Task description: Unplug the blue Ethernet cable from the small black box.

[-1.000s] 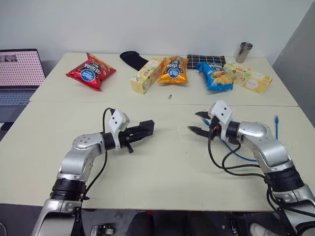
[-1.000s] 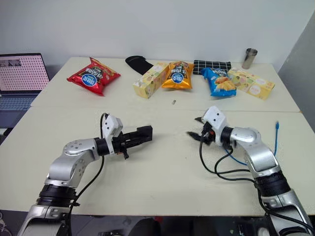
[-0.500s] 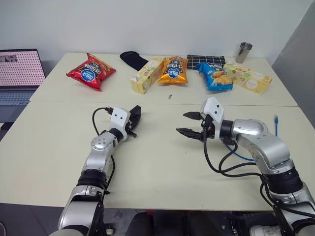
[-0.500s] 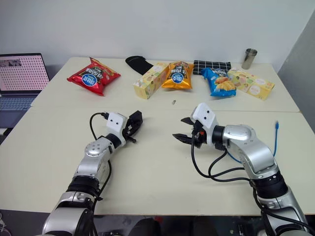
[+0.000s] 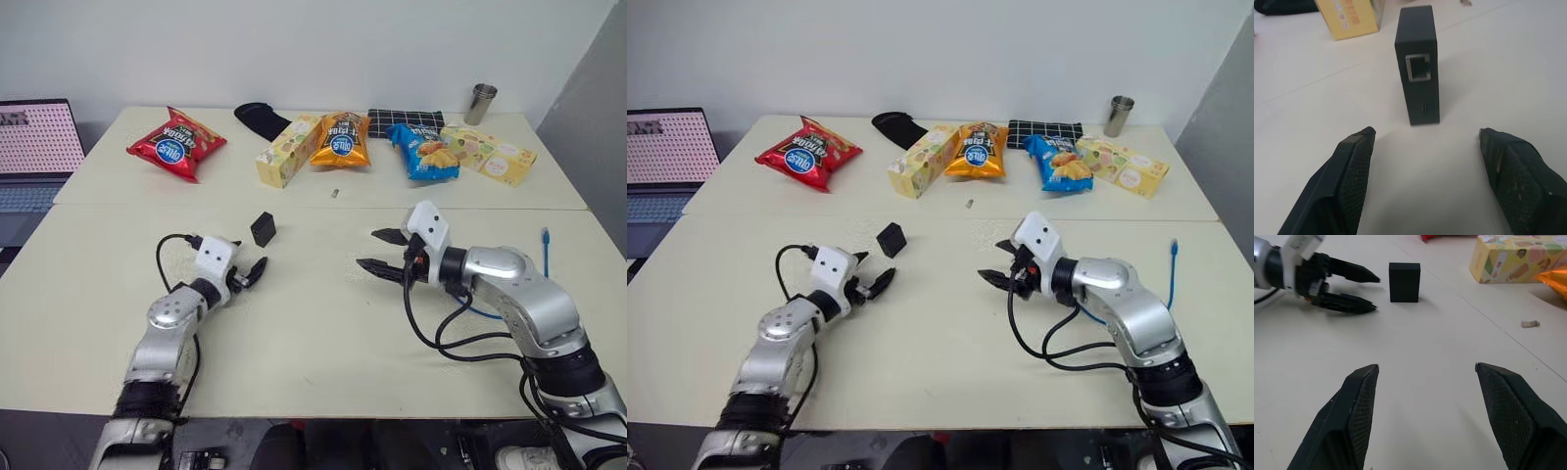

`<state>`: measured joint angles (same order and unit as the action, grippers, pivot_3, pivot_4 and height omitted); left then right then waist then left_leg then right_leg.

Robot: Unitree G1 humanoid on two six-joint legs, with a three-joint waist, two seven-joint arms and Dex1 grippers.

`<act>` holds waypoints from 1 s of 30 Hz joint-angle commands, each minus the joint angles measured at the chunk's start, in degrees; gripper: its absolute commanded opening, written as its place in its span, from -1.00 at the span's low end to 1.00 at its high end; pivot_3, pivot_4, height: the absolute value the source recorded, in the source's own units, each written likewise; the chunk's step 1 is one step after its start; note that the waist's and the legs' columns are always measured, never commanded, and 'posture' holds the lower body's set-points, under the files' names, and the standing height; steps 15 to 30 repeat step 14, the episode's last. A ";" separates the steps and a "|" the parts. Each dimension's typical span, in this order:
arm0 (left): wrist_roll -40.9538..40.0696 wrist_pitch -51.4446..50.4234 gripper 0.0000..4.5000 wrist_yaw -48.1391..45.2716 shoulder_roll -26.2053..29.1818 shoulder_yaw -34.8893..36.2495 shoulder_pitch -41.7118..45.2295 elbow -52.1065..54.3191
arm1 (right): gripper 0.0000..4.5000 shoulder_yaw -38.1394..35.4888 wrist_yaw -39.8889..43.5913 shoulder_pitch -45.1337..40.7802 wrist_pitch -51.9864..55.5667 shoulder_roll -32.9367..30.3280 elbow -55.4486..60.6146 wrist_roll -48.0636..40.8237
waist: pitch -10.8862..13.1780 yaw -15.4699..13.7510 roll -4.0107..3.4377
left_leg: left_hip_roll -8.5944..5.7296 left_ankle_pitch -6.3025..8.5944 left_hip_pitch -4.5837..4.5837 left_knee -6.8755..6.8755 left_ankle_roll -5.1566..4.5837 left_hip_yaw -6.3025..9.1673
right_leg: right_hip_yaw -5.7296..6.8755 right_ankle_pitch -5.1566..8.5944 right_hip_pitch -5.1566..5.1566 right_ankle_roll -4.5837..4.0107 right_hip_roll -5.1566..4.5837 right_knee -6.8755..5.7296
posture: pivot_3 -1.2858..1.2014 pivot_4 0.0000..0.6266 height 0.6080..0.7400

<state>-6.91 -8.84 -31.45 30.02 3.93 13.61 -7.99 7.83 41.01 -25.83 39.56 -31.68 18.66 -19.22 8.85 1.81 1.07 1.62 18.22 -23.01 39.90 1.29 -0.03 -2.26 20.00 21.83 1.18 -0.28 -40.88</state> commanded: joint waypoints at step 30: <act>-12.11 -15.97 0.60 -16.80 19.18 10.18 -6.22 21.27 | 0.48 -21.55 4.53 13.21 2.30 -12.80 5.68 -9.91 | 0.03 -0.23 -0.02 | -0.03 0.02 0.04 -0.07 -0.04 0.01 | -0.02 0.00 -0.12 0.00 0.01 0.14 | 0.03 -0.52 1.00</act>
